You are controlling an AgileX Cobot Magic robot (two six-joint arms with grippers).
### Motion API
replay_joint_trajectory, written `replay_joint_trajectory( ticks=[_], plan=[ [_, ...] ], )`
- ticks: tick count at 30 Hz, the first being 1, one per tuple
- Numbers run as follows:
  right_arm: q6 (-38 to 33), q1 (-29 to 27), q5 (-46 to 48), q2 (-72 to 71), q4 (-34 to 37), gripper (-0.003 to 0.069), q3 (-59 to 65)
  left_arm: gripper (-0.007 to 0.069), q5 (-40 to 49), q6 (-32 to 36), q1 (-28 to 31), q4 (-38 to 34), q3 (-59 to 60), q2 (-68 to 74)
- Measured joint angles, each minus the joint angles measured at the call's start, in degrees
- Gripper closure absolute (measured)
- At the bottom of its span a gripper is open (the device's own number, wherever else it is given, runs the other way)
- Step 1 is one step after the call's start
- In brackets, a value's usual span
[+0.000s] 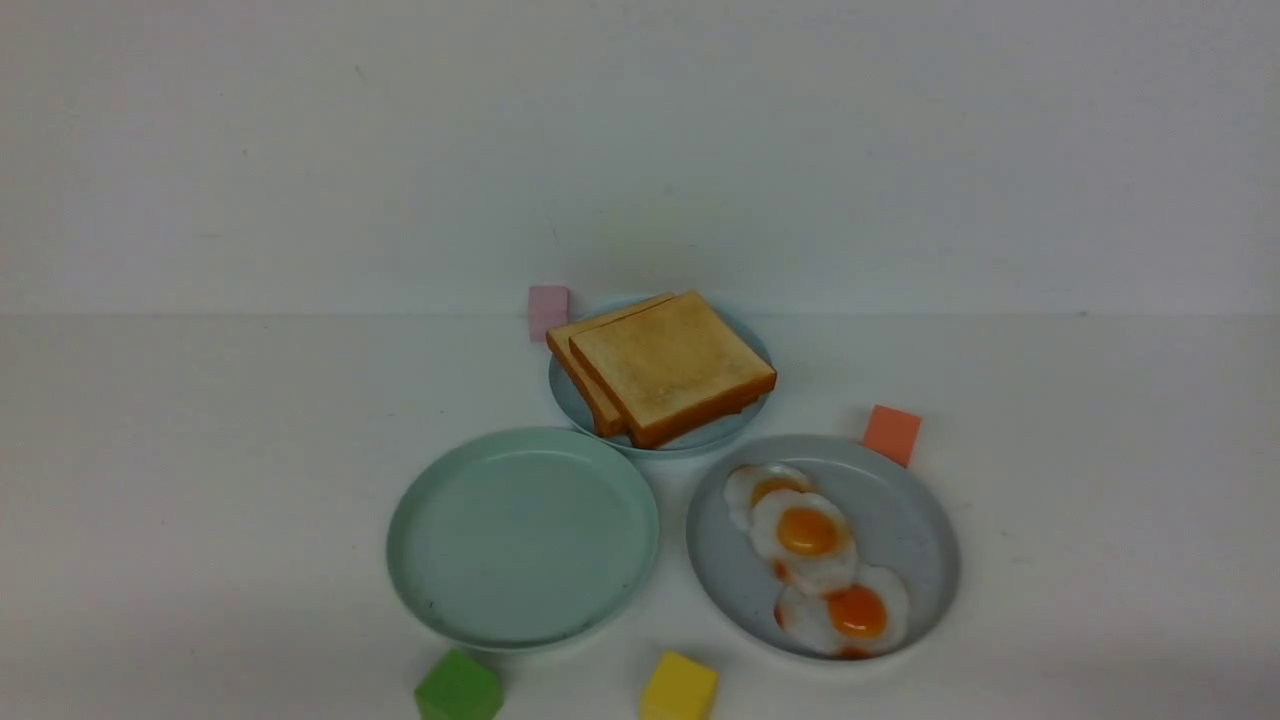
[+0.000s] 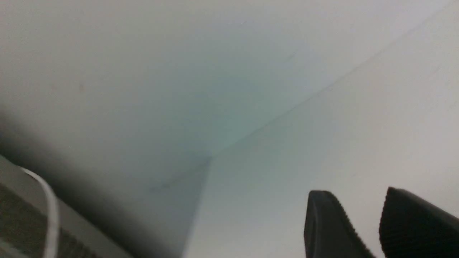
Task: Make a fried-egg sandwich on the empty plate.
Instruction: Use the left arm to grab a slice of bread
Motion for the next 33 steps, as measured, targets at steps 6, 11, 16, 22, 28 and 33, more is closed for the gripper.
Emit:
replay_joint_trajectory(
  ticks=[6,11,16,22,28,33],
  plan=[
    [0.0,0.0,0.0,0.0,0.0,0.0418,0.0,0.0386,-7.8,-18.1,0.0,-13.6,0.0,0.0],
    [0.0,0.0,0.0,0.0,0.0,0.0418,0.0,0.0386,-10.2,-28.5,0.0,-15.6,0.0,0.0],
    [0.0,0.0,0.0,0.0,0.0,0.0418,0.0,0.0386,-16.0,-39.7,0.0,-15.7,0.0,0.0],
    [0.0,0.0,0.0,0.0,0.0,0.0418,0.0,0.0386,-22.6,-53.2,0.0,-15.7,0.0,0.0],
    [0.0,0.0,0.0,0.0,0.0,0.0418,0.0,0.0386,-23.3,-55.9,0.0,-14.6,0.0,0.0],
    [0.0,0.0,0.0,0.0,0.0,0.0418,0.0,0.0438,-25.4,-63.4,0.0,-10.7,-2.5,2.1]
  ],
)
